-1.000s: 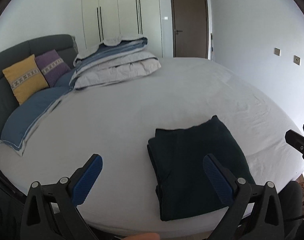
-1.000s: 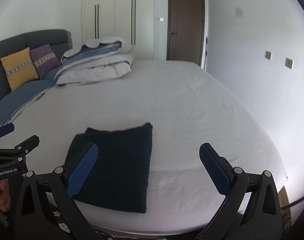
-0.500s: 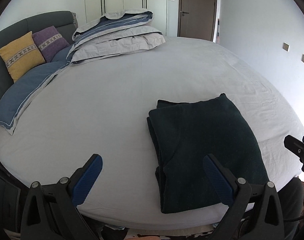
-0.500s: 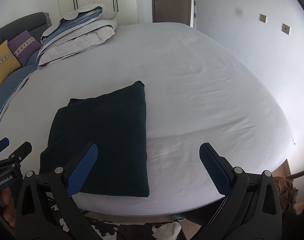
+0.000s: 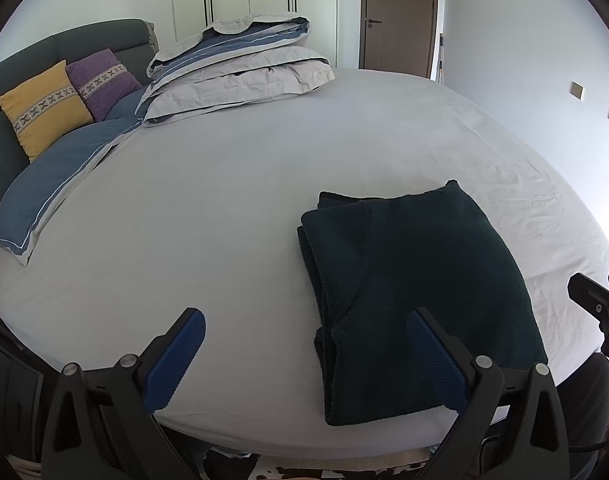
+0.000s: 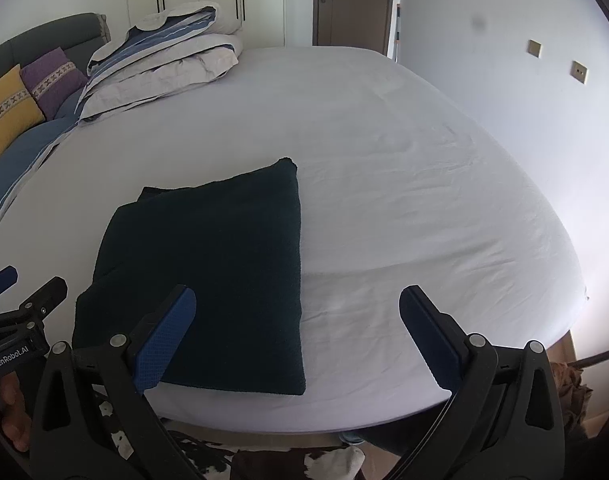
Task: Fold small clothes
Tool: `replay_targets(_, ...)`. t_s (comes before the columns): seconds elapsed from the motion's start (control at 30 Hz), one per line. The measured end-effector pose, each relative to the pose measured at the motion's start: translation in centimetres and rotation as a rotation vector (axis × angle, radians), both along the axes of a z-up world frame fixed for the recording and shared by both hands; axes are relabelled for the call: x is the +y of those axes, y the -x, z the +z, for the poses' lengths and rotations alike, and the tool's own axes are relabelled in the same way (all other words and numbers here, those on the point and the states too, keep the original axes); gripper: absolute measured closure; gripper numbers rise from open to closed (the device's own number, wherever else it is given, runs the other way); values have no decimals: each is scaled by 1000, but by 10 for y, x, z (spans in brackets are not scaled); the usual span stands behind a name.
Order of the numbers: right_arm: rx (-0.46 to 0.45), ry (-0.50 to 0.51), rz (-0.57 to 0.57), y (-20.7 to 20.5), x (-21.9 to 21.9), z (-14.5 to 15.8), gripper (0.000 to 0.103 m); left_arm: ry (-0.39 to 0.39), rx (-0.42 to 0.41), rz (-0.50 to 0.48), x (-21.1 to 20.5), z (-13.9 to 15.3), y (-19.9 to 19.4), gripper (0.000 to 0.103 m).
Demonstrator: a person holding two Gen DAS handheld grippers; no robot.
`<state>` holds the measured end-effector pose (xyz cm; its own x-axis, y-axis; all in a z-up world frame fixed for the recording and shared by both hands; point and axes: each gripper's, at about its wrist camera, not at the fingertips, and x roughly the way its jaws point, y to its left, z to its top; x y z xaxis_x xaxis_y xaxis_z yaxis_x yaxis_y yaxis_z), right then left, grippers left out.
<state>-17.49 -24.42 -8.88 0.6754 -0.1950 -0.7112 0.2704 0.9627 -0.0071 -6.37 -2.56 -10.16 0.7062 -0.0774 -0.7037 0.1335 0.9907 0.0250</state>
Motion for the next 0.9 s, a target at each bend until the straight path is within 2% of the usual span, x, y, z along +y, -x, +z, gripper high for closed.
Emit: replay_targets(0.9, 8, 1, 9, -6, 15, -6, 0, 6, 2, -6, -1, -1, 1, 0)
